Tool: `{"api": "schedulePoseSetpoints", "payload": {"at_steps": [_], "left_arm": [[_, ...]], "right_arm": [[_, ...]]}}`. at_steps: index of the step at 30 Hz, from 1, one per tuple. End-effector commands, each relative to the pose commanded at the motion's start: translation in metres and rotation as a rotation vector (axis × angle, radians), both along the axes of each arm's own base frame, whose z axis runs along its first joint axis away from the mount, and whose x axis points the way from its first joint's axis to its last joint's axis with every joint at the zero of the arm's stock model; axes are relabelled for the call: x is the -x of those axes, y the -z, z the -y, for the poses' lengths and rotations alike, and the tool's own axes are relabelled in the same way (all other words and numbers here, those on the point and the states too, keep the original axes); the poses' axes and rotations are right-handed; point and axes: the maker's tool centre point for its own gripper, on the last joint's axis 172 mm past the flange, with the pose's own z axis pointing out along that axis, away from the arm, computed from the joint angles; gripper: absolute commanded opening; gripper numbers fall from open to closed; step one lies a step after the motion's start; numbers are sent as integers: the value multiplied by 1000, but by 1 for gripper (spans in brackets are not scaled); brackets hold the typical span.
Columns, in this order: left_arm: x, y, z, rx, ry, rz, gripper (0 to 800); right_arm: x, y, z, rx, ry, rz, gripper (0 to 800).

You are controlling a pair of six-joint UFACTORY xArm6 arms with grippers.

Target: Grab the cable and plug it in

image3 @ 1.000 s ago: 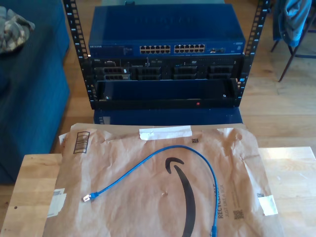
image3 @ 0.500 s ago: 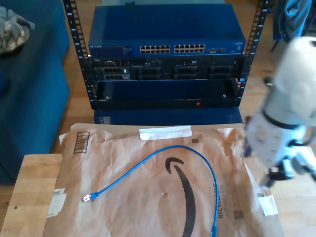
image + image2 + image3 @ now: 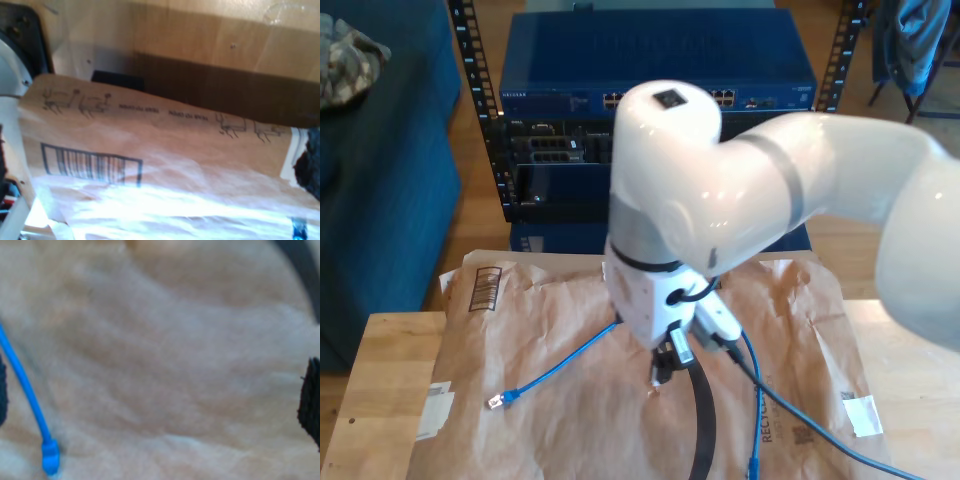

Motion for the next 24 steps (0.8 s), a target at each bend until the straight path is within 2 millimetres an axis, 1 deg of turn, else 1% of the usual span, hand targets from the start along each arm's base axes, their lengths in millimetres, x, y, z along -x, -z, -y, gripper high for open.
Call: {"api": "schedulePoseSetpoints", "payload": {"at_steps": [2, 4, 5, 7, 9, 12, 15, 17, 20, 22, 24], "left_arm": [[-2, 0, 2, 7, -5, 6, 800], [-3, 0, 4, 13, -15, 8, 800], [-4, -1, 4, 12, -15, 7, 800], [-7, -1, 8, 12, 4, 7, 800], [-8, -1, 11, 11, 9, 2, 800], [-14, -1, 20, 11, 10, -10, 800], [-20, -1, 28, 6, 26, -26, 800], [-20, -1, 29, 6, 22, -31, 800], [-20, 1, 30, 10, 22, -36, 800], [-20, 1, 30, 10, 21, -36, 800], [-20, 1, 29, 10, 22, -36, 800]], "right_arm": [[-8, 3, -13, -15, -10, 21, 798], [-8, 14, -29, -23, -38, 38, 798], [-11, 16, -39, -39, -47, 59, 798], [-14, 27, -50, -50, -52, 71, 798], [-13, 40, -61, -51, -70, 76, 797], [-12, 56, -66, -48, -73, 72, 797], [2, 72, -76, -29, -111, 53, 797], [4, 80, -80, -25, -114, 48, 796], [2, 81, -93, -51, -86, 73, 796], [-1, 86, -94, -53, -64, 74, 796], [-3, 85, -96, -60, -60, 82, 794]]}}
